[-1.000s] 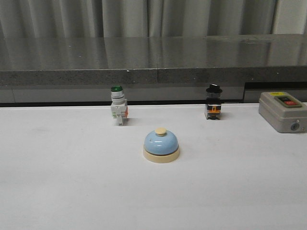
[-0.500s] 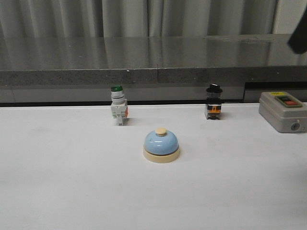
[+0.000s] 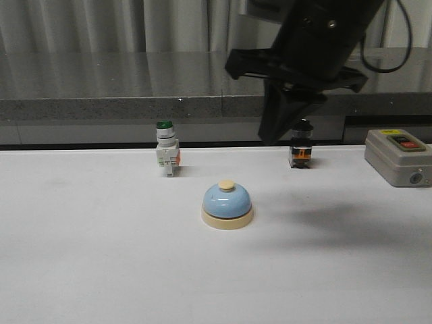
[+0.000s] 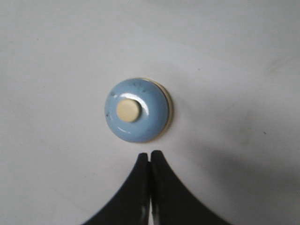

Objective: Place and press bell with both arms

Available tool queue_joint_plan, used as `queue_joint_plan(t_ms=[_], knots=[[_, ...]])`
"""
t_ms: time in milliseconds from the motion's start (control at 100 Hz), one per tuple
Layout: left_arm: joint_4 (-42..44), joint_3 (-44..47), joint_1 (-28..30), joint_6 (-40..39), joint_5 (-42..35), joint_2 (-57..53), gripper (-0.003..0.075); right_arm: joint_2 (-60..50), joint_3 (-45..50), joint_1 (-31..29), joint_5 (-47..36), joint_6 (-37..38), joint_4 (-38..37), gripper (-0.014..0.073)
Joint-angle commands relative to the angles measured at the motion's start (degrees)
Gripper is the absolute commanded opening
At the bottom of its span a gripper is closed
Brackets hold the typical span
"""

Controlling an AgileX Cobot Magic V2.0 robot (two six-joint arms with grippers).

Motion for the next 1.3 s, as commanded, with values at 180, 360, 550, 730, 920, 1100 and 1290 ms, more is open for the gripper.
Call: queue_joint_plan(t_ms=[180,360,550,730,920,1100,1290], knots=[[0.1,2.3,0.0,-0.5,-4.9,-1.6,-0.0020,4.4,-8.3,2.8,-0.2,-0.7,1.1,-0.0060],[0.1,2.3,0.0,-0.5,-4.9,-1.6,-0.0020,6.9,-9.8,3.0,0.5,-0.7,1.1,-0.0060],[0.1,2.3,0.0,-0.5,-4.9,-1.6,-0.0020,9.3,-9.8,3.0,0.5,-0.7,1.1,-0.0060],[0.1,2.3,0.0,-0.5,-4.9,-1.6,-0.0020,11.3,-9.9,3.1,1.3,-0.7,1.1,-0.0060],[0.1,2.3,0.0,-0.5,-4.9,-1.6,-0.0020,9.4,-9.9,3.2,1.3,-0.7,1.0,-0.0060],[0.1,2.3,0.0,-0.5,-4.9,-1.6,-0.0019,3.4,-9.9,2.4,1.2,0.4,-2.2,-0.0060],[0.1,2.3,0.0,-0.5,-4.9,-1.6,-0.0020,-6.1,-7.1,-2.5,-0.5,1.3,-3.7,-0.0060]])
